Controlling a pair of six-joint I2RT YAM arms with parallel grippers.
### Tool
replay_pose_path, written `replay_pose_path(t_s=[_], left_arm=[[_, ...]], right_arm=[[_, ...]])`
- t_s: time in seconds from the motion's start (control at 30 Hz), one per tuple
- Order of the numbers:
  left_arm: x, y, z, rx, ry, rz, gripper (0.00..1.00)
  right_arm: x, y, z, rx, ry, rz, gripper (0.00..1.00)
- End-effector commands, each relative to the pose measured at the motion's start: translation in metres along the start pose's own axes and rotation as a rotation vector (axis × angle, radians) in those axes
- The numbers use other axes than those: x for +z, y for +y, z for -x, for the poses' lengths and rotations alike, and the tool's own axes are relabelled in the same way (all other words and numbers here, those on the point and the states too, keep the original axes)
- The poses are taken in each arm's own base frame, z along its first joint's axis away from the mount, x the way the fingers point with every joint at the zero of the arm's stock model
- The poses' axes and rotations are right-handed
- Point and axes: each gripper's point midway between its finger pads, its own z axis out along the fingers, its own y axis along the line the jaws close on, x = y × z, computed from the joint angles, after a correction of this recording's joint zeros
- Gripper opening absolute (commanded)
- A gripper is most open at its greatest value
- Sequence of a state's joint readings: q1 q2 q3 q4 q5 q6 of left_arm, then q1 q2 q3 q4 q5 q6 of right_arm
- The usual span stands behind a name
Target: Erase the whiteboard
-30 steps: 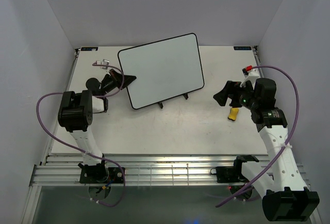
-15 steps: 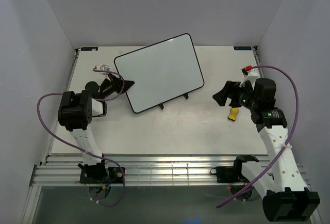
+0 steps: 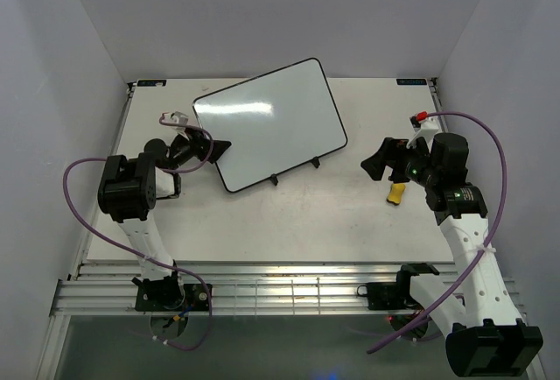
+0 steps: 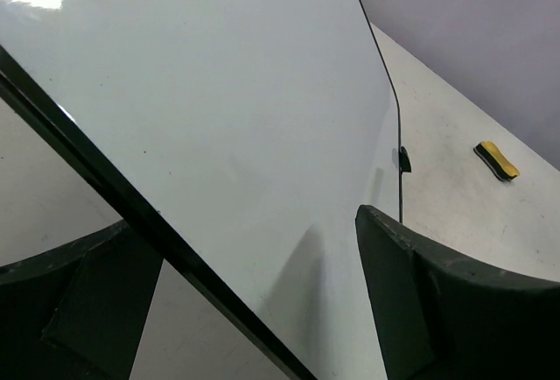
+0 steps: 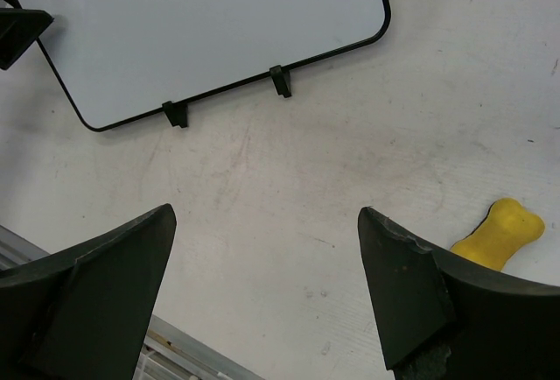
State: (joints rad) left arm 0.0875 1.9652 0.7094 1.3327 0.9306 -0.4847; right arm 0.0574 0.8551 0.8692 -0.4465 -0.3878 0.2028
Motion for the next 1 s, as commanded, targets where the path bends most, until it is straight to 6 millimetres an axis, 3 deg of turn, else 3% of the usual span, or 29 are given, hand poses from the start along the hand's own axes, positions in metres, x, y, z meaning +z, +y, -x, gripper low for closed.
replay_pose_path(t_s=[0.0, 0.13, 0.3, 0.47, 0.6, 0.7, 0.87, 0.93, 0.97], left_arm=[[0.003, -0.010, 0.015, 0.086, -0.028, -0.023, 0.98], [0.004, -0.008, 0.022, 0.084, -0.028, -0.004, 0.98], [0.003, 0.013, 0.026, 0.053, 0.009, 0.131, 0.98], [-0.018, 0.014, 0.030, 0.041, -0.029, 0.266, 0.98], [-0.044, 0.013, 0.062, 0.077, -0.128, 0.439, 0.98], [-0.064, 0.024, 0.079, 0.081, -0.177, 0.603, 0.98], [-0.102, 0.025, 0.141, 0.086, -0.229, 0.880, 0.98], [-0.104, 0.015, 0.166, 0.071, -0.170, 0.916, 0.98], [-0.105, 0.007, 0.177, 0.070, -0.147, 0.924, 0.98]], right_arm=[[-0.002, 0.003, 0.010, -0.024, -0.043, 0.003, 0.90], [-0.002, 0.002, 0.010, -0.028, -0.044, -0.001, 0.90], [-0.001, 0.001, 0.010, -0.039, -0.039, -0.004, 0.90], [-0.001, -0.013, 0.013, -0.056, -0.044, -0.080, 0.90], [0.000, -0.022, 0.015, -0.050, -0.031, -0.129, 0.90], [0.000, -0.027, 0.015, -0.046, -0.026, -0.155, 0.90], [-0.008, -0.041, 0.022, -0.058, -0.039, -0.261, 0.90], [-0.017, -0.040, 0.032, -0.097, -0.057, -0.307, 0.90], [-0.025, -0.050, 0.034, -0.109, -0.060, -0.396, 0.90]])
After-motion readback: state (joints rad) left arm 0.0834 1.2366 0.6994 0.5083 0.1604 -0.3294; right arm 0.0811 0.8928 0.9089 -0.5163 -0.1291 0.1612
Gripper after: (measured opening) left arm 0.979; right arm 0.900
